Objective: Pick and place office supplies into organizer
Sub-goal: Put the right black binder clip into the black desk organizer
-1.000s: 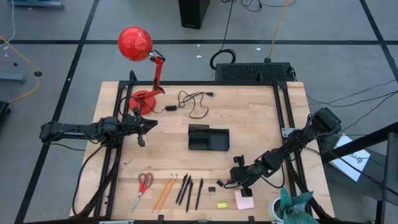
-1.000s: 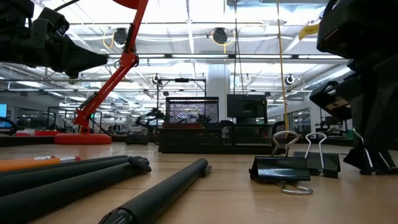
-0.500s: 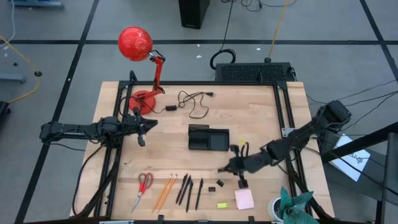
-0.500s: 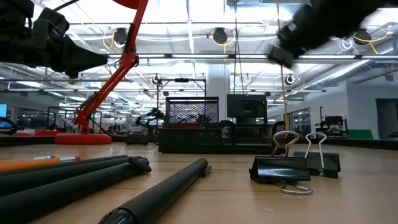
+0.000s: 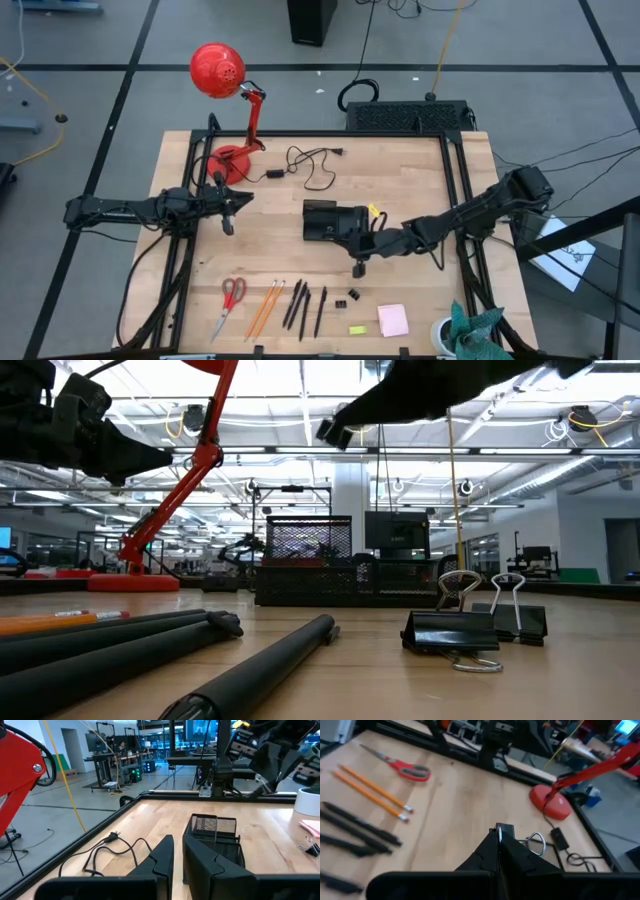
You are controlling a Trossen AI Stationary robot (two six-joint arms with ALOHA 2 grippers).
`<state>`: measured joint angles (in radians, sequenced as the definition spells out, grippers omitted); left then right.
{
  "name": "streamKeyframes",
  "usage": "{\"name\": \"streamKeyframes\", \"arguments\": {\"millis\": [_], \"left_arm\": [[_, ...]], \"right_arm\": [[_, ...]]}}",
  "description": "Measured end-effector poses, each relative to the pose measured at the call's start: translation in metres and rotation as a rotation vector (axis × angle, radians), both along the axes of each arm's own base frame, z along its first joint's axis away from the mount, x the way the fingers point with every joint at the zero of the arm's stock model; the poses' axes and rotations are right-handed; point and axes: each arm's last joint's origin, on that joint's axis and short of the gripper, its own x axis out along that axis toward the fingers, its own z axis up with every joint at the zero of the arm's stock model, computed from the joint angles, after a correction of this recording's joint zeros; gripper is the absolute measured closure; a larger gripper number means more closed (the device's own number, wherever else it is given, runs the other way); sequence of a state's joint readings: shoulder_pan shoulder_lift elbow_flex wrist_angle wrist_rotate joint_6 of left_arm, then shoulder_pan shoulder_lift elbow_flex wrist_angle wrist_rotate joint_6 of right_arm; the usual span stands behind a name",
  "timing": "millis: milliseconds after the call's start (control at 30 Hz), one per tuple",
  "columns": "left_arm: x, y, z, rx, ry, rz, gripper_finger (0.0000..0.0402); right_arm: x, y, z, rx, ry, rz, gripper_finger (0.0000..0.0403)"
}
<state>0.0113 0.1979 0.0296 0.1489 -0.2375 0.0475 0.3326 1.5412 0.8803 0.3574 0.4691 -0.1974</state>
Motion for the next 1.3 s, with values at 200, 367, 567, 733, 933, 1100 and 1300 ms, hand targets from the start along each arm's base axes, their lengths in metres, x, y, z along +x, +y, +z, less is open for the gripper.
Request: {"name": "streamKeyframes", "arguments": {"millis": [200, 367, 567, 733, 933, 1100, 1300], "left_arm": [[0.000, 0.000, 0.000, 0.000, -0.001, 0.000, 0.0355], [0.000, 0.000, 0.000, 0.001, -0.001, 0.000, 0.0355], [0.000, 0.000, 0.000, 0.010, 0.001, 0.001, 0.0355], [0.000, 0.000, 0.000, 0.023, 0.005, 0.000, 0.0355], [0.000, 0.000, 0.000, 0.023, 0.005, 0.000, 0.0355], [0.000, 0.000, 0.000, 0.022, 0.004, 0.000, 0.0355], [0.000, 0.000, 0.000, 0.022, 0.004, 0.000, 0.0355]], "right_arm": [[0.019, -0.015, -0.027, -0.007, 0.032, -0.034, 0.0402], [0.027, -0.021, -0.049, -0.032, 0.079, -0.053, 0.0402], [0.035, -0.028, -0.069, -0.041, 0.109, -0.078, 0.0403], [0.040, -0.034, -0.079, -0.043, 0.143, -0.098, 0.0403], [0.041, -0.038, -0.083, -0.035, 0.192, -0.111, 0.0403], [0.041, -0.041, -0.085, 0.011, 0.215, -0.070, 0.0403], [0.040, -0.045, -0.088, 0.061, 0.251, -0.054, 0.0403]]}}
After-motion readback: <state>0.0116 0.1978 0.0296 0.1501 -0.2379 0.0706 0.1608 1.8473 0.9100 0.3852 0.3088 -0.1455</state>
